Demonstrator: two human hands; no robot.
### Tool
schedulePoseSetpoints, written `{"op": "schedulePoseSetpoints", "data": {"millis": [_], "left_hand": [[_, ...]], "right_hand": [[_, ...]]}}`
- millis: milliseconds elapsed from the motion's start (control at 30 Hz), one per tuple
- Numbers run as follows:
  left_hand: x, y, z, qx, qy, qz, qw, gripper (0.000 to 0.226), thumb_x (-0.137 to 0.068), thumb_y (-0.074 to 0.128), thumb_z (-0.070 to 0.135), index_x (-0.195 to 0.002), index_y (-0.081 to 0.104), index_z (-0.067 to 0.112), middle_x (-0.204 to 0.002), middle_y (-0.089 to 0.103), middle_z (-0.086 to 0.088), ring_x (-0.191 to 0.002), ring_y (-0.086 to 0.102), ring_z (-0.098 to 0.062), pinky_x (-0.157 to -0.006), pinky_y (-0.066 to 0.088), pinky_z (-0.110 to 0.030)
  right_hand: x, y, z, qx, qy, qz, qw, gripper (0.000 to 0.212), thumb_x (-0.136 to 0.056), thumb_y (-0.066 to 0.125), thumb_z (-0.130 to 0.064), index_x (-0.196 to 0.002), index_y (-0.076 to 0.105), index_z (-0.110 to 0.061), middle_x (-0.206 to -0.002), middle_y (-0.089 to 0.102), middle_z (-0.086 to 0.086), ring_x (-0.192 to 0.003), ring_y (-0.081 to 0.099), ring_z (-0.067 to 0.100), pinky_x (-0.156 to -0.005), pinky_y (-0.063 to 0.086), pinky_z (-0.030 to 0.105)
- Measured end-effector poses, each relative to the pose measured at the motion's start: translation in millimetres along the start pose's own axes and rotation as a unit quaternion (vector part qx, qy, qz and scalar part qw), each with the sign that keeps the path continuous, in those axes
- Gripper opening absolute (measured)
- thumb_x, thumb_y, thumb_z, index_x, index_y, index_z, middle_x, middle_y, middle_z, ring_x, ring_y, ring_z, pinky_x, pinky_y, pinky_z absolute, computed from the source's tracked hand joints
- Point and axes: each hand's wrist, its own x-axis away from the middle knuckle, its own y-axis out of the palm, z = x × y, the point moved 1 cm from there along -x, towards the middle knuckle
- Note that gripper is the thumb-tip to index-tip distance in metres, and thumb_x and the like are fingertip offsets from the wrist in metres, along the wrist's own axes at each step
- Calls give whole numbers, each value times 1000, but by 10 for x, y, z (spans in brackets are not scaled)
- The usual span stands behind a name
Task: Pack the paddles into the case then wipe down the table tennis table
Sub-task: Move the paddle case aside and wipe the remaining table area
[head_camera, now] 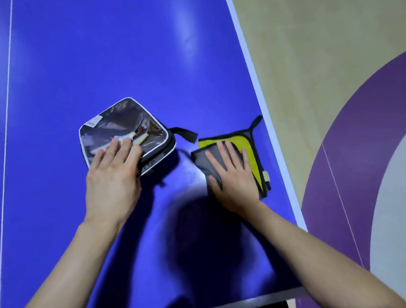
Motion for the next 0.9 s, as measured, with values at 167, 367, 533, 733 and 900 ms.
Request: {"op": "schedulePoseSetpoints", "data": {"millis": [167, 367, 533, 733, 900], "left_hand": [[63, 91, 11, 9, -2, -11, 1000, 82, -87, 39, -7, -162, 42, 25, -154, 56, -20, -147, 47, -45, -121, 36, -59], [270, -62, -208, 40, -7, 95, 995, 81, -85, 52, -17, -156, 53, 22, -154, 59, -14, -143, 56, -40, -113, 47, -59], [720, -349, -86, 158, -94, 164, 969, 86, -80, 68, -14, -154, 53, 28, -146, 65, 2, -133, 64, -28, -95, 56, -46], [1487, -453, 452, 294, -316, 278, 858, 50, -98, 75, 12, -143, 55, 21, -103, 71, 1, -82, 60, -16, -81, 44, -25], [2144, -376, 1092, 386, -471, 385, 694, 52, -99, 77, 29, -142, 49, 19, -111, 71, 0, -87, 66, -11, -83, 52, -21]], "right_hand": [[187, -79, 628, 29, -33, -21, 999, 68, -108, 46, -50, -172, 29, -36, -182, 16, 4, -169, 12, 26, -133, 15, 60], [-1119, 11, 675, 12, 134, -14, 991, 76, -106, 25, -71, -174, 20, -37, -183, 8, 7, -169, 4, 29, -134, -2, 64], [-444, 20, 398, 10, 31, -1, 999, 72, -108, 31, -62, -174, 23, -34, -183, 8, 8, -170, 3, 28, -133, 9, 65], [1116, 10, 315, 9, -142, -30, 989, 68, -110, 41, -56, -173, 26, -34, -183, 8, 5, -170, 3, 27, -133, 15, 62], [1499, -18, 672, 42, -200, -41, 978, 70, -109, 43, -60, -173, 26, -36, -183, 7, 5, -170, 4, 27, -132, 17, 62]]}}
